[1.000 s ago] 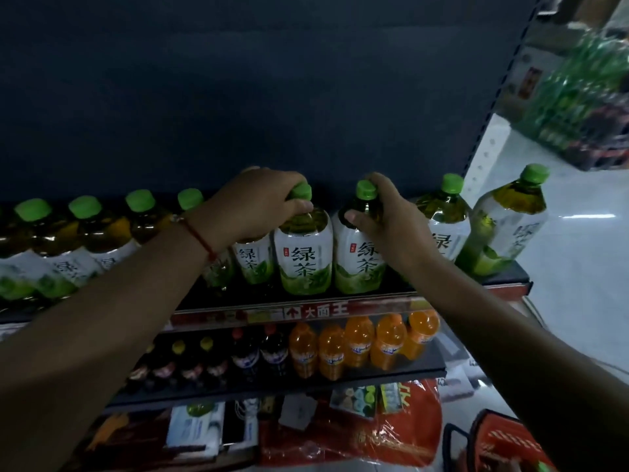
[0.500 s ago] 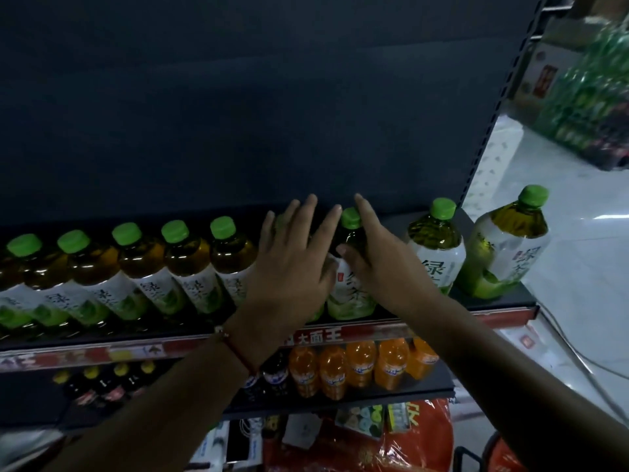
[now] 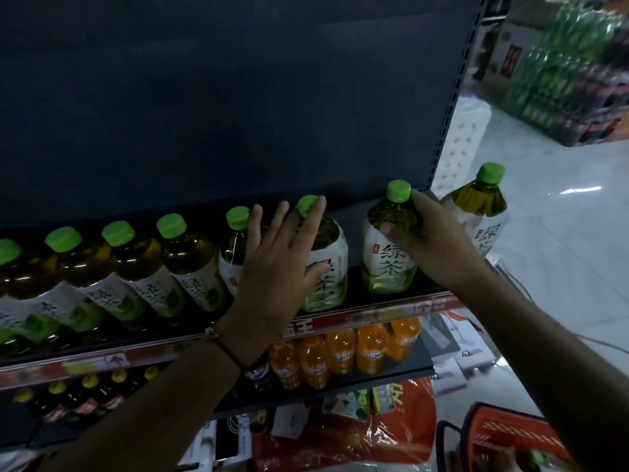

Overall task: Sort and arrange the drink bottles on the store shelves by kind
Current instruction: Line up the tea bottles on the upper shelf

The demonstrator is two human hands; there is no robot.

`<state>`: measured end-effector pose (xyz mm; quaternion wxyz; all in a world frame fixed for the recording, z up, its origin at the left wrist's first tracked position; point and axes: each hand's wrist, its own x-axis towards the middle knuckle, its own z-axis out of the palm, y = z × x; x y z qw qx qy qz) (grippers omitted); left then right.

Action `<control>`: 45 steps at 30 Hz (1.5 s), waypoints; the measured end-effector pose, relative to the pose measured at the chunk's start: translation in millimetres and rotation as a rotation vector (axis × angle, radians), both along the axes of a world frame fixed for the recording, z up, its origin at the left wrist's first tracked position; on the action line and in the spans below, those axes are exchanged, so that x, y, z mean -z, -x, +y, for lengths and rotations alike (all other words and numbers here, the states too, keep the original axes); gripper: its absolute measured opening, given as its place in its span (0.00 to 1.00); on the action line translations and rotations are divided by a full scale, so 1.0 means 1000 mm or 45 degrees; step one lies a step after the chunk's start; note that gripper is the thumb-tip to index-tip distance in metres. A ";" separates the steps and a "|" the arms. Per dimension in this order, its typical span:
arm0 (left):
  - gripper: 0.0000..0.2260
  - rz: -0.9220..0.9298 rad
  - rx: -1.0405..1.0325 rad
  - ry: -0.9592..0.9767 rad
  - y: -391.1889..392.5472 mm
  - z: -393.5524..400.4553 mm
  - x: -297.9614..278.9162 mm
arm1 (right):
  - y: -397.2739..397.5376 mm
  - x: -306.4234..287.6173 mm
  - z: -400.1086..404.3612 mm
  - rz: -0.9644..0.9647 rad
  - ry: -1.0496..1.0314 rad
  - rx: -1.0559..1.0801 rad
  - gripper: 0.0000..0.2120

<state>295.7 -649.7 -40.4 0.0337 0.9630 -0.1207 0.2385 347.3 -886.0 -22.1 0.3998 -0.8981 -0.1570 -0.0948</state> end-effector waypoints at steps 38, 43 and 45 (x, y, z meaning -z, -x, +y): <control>0.43 -0.014 0.057 -0.218 -0.026 -0.071 0.006 | -0.014 0.022 -0.065 -0.063 -0.115 0.515 0.30; 0.42 -0.005 0.053 -0.195 -0.023 -0.074 0.010 | -0.009 0.028 -0.048 -0.099 -0.112 0.501 0.34; 0.42 -0.004 0.055 -0.185 -0.023 -0.074 0.011 | -0.008 0.031 -0.042 -0.104 -0.120 0.488 0.34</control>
